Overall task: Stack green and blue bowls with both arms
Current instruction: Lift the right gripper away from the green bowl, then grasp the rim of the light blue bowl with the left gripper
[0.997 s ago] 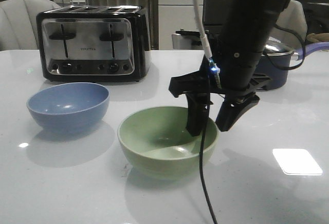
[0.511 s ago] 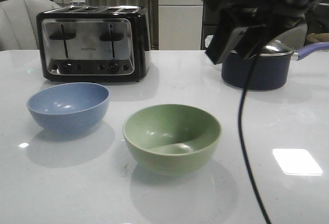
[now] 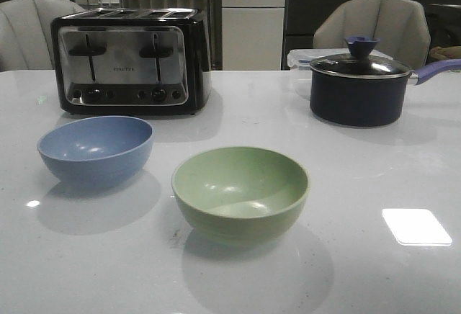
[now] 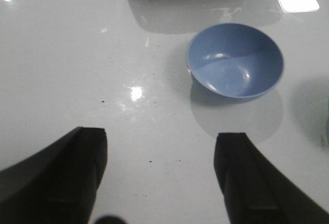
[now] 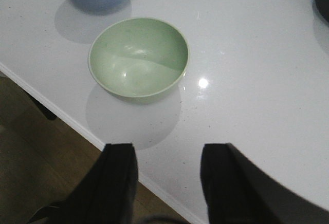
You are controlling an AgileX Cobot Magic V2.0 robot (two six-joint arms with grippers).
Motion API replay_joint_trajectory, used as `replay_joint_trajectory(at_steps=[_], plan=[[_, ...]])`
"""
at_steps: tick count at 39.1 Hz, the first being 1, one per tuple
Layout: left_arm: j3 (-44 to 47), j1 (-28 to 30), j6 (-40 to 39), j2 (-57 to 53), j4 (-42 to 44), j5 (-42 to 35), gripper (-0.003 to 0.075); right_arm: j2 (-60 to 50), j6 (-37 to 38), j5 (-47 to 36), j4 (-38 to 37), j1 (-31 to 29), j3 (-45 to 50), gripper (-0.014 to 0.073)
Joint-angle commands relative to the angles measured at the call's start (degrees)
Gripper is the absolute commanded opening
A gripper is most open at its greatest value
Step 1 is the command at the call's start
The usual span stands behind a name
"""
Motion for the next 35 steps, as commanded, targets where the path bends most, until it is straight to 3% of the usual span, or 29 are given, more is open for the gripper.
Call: replay_joint_trajectory(at_steps=[1,5,15,35], plan=[[-1.53,-3.48,0.64,4.2,-0.63,-6.28,0.0505,-2.43,-0.77,-4.02,0.1,0.03,-0.7,0.0412],[-1.94,-5.72,0.64,9.53,-0.63,-9.44,0.0505,-2.96,-0.77,-3.43,0.1,0.03,-0.7,0.0412],[-10.8,-6.14,0.31,26.89,-0.63,-9.02,0.0505,-2.91,-0.77,-3.48,0.1,0.03,-0.7,0.0412],[-32.43,-3.1,-0.1,59.45,-4.45,-8.82,0.0505,-2.91,-0.77,-3.48,0.1,0.03,-0.7,0.0412]])
